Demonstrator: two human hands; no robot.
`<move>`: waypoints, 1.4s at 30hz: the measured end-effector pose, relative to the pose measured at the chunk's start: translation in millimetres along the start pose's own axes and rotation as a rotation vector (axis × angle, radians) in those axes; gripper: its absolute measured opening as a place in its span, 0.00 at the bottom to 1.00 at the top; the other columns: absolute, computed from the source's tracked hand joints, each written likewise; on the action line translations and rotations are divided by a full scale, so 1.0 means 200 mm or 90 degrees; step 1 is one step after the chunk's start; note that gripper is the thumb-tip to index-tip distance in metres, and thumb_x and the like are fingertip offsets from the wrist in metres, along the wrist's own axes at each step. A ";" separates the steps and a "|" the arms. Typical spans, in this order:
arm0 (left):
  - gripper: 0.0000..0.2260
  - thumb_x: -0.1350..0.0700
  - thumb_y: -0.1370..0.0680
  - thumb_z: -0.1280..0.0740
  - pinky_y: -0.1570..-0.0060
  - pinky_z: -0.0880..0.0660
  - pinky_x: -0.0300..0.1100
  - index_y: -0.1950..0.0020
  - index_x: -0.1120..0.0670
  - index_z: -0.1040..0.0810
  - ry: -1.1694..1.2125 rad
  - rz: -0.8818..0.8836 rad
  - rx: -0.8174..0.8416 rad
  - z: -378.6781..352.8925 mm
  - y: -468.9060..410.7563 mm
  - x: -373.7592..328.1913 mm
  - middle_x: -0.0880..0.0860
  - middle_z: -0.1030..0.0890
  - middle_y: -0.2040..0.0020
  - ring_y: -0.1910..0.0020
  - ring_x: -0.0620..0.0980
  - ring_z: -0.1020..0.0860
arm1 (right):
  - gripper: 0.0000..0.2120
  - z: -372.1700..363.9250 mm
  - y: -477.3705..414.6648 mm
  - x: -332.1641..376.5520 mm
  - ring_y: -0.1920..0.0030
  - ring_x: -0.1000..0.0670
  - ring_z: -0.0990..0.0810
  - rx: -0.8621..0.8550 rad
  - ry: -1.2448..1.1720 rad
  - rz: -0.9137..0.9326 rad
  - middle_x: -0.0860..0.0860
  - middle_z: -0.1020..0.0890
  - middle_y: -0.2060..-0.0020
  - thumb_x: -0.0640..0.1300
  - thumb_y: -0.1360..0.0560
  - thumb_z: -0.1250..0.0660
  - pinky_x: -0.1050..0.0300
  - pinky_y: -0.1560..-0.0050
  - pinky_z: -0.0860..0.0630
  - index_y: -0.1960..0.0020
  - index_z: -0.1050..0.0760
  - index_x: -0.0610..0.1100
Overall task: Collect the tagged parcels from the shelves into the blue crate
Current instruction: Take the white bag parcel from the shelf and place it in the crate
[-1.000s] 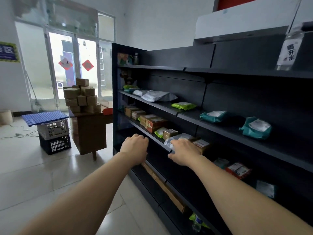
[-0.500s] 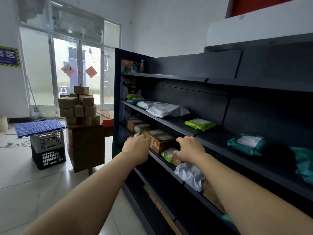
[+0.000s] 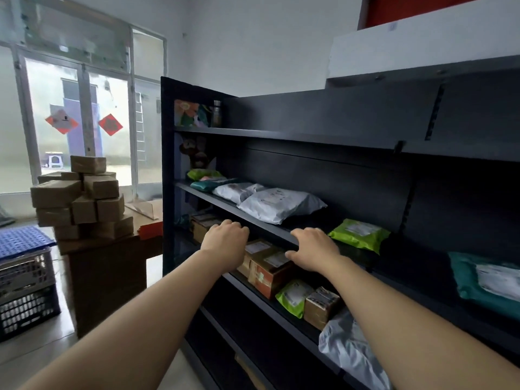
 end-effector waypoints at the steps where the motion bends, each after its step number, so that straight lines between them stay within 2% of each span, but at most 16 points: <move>1: 0.15 0.57 0.23 0.38 0.40 0.30 0.48 0.37 0.53 0.27 0.003 -0.004 0.003 -0.02 -0.06 0.04 0.52 0.25 0.40 0.37 0.53 0.29 | 0.25 -0.01 -0.06 0.01 0.35 0.43 0.30 0.002 0.000 -0.006 0.46 0.26 0.38 0.57 0.24 0.35 0.47 0.39 0.28 0.33 0.31 0.46; 7: 0.19 0.54 0.22 0.37 0.36 0.31 0.49 0.31 0.54 0.30 0.031 -0.023 0.030 -0.18 -0.38 0.19 0.53 0.26 0.35 0.33 0.54 0.31 | 0.27 -0.09 -0.41 -0.02 0.33 0.42 0.32 0.002 -0.004 -0.052 0.46 0.27 0.34 0.57 0.24 0.35 0.46 0.37 0.28 0.30 0.33 0.47; 13: 0.13 0.52 0.23 0.36 0.44 0.29 0.48 0.40 0.54 0.27 0.045 -0.036 0.022 -0.34 -0.72 0.28 0.53 0.24 0.42 0.38 0.54 0.28 | 0.28 -0.19 -0.77 -0.13 0.32 0.42 0.31 -0.002 -0.047 -0.099 0.46 0.28 0.32 0.56 0.25 0.34 0.50 0.38 0.29 0.29 0.34 0.47; 17: 0.11 0.53 0.22 0.37 0.47 0.28 0.48 0.41 0.55 0.27 0.050 -0.054 0.012 -0.43 -1.01 0.30 0.54 0.24 0.43 0.40 0.55 0.28 | 0.26 -0.23 -1.03 -0.22 0.35 0.43 0.27 -0.005 -0.092 -0.140 0.46 0.26 0.34 0.56 0.25 0.34 0.51 0.42 0.27 0.32 0.31 0.45; 21: 0.13 0.50 0.21 0.37 0.45 0.29 0.48 0.40 0.55 0.27 0.052 -0.063 0.028 -0.53 -1.29 0.32 0.54 0.24 0.41 0.37 0.55 0.29 | 0.21 -0.29 -1.28 -0.33 0.45 0.45 0.22 0.010 -0.180 -0.194 0.47 0.22 0.41 0.55 0.26 0.34 0.56 0.50 0.24 0.39 0.28 0.43; 23: 0.13 0.49 0.21 0.37 0.44 0.30 0.48 0.40 0.55 0.27 0.066 -0.057 0.042 -0.61 -1.41 0.34 0.55 0.25 0.40 0.37 0.55 0.29 | 0.21 -0.33 -1.39 -0.39 0.47 0.46 0.21 0.009 -0.212 -0.225 0.46 0.21 0.41 0.54 0.27 0.34 0.56 0.49 0.22 0.38 0.27 0.44; 26: 0.17 0.46 0.21 0.39 0.42 0.30 0.49 0.37 0.55 0.29 0.094 -0.042 0.082 -0.75 -1.57 0.36 0.55 0.25 0.39 0.37 0.56 0.28 | 0.24 -0.39 -1.50 -0.47 0.42 0.44 0.23 0.012 -0.241 -0.291 0.45 0.24 0.38 0.54 0.24 0.34 0.56 0.47 0.24 0.34 0.30 0.43; 28: 0.20 0.44 0.20 0.42 0.41 0.29 0.50 0.33 0.54 0.31 0.124 -0.038 0.103 -0.86 -1.68 0.34 0.56 0.26 0.37 0.36 0.57 0.29 | 0.21 -0.44 -1.54 -0.52 0.43 0.45 0.22 0.016 -0.290 -0.326 0.45 0.22 0.40 0.53 0.25 0.34 0.55 0.44 0.23 0.37 0.27 0.42; 30: 0.20 0.44 0.19 0.44 0.38 0.30 0.53 0.33 0.55 0.33 0.159 -0.028 0.120 -0.92 -1.77 0.33 0.57 0.27 0.36 0.36 0.59 0.30 | 0.16 -0.49 -1.59 -0.56 0.45 0.45 0.21 0.002 -0.346 -0.340 0.46 0.20 0.44 0.51 0.25 0.33 0.52 0.42 0.23 0.41 0.24 0.43; 31: 0.20 0.44 0.19 0.45 0.37 0.31 0.54 0.33 0.54 0.33 0.176 -0.058 0.136 -1.01 -1.90 0.31 0.58 0.27 0.35 0.35 0.59 0.30 | 0.13 -0.52 -1.66 -0.61 0.46 0.46 0.21 -0.028 -0.374 -0.383 0.46 0.19 0.46 0.49 0.25 0.33 0.52 0.43 0.22 0.44 0.24 0.44; 33: 0.20 0.43 0.19 0.46 0.36 0.33 0.55 0.33 0.54 0.34 0.211 -0.064 0.172 -1.09 -2.03 0.30 0.58 0.28 0.34 0.34 0.60 0.31 | 0.09 -0.56 -1.68 -0.66 0.49 0.48 0.23 -0.051 -0.452 -0.439 0.49 0.22 0.51 0.48 0.25 0.32 0.56 0.48 0.23 0.48 0.26 0.44; 34: 0.21 0.42 0.19 0.47 0.36 0.32 0.54 0.32 0.54 0.34 0.231 -0.085 0.194 -1.12 -2.09 0.30 0.58 0.29 0.34 0.34 0.61 0.30 | 0.11 -0.58 -1.70 -0.67 0.50 0.48 0.23 -0.074 -0.483 -0.478 0.50 0.22 0.52 0.47 0.25 0.32 0.57 0.51 0.24 0.47 0.27 0.43; 36: 0.23 0.41 0.20 0.47 0.37 0.31 0.54 0.33 0.55 0.33 0.254 -0.101 0.224 -1.17 -2.15 0.30 0.59 0.28 0.34 0.35 0.61 0.29 | 0.18 -0.62 -1.72 -0.69 0.49 0.47 0.21 -0.083 -0.541 -0.515 0.47 0.21 0.49 0.45 0.26 0.31 0.58 0.56 0.24 0.39 0.26 0.41; 38: 0.22 0.43 0.20 0.45 0.36 0.31 0.53 0.33 0.56 0.34 0.291 -0.041 0.235 -1.20 -2.19 0.33 0.60 0.28 0.34 0.35 0.62 0.29 | 0.17 -0.63 -1.71 -0.71 0.51 0.46 0.21 -0.090 -0.563 -0.525 0.44 0.20 0.49 0.40 0.26 0.32 0.58 0.59 0.23 0.38 0.26 0.40; 40: 0.22 0.46 0.20 0.45 0.34 0.33 0.54 0.31 0.57 0.35 0.319 0.021 0.232 -1.21 -2.19 0.38 0.61 0.29 0.32 0.32 0.62 0.31 | 0.15 -0.64 -1.73 -0.70 0.56 0.47 0.22 -0.121 -0.584 -0.524 0.44 0.20 0.52 0.34 0.26 0.35 0.60 0.65 0.26 0.40 0.24 0.40; 42: 0.23 0.48 0.20 0.46 0.32 0.35 0.54 0.28 0.57 0.37 0.344 0.059 0.250 -1.23 -2.19 0.39 0.61 0.32 0.29 0.29 0.63 0.35 | 0.17 -0.64 -1.71 -0.69 0.59 0.48 0.23 -0.160 -0.611 -0.532 0.45 0.21 0.54 0.31 0.26 0.40 0.61 0.68 0.28 0.40 0.24 0.41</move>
Point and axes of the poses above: each hand's wrist, its own y-axis away from the middle knuckle, its own z-axis out of the back of the hand, x = y × z, the point moved 8 cm from there along -y, towards the middle knuckle
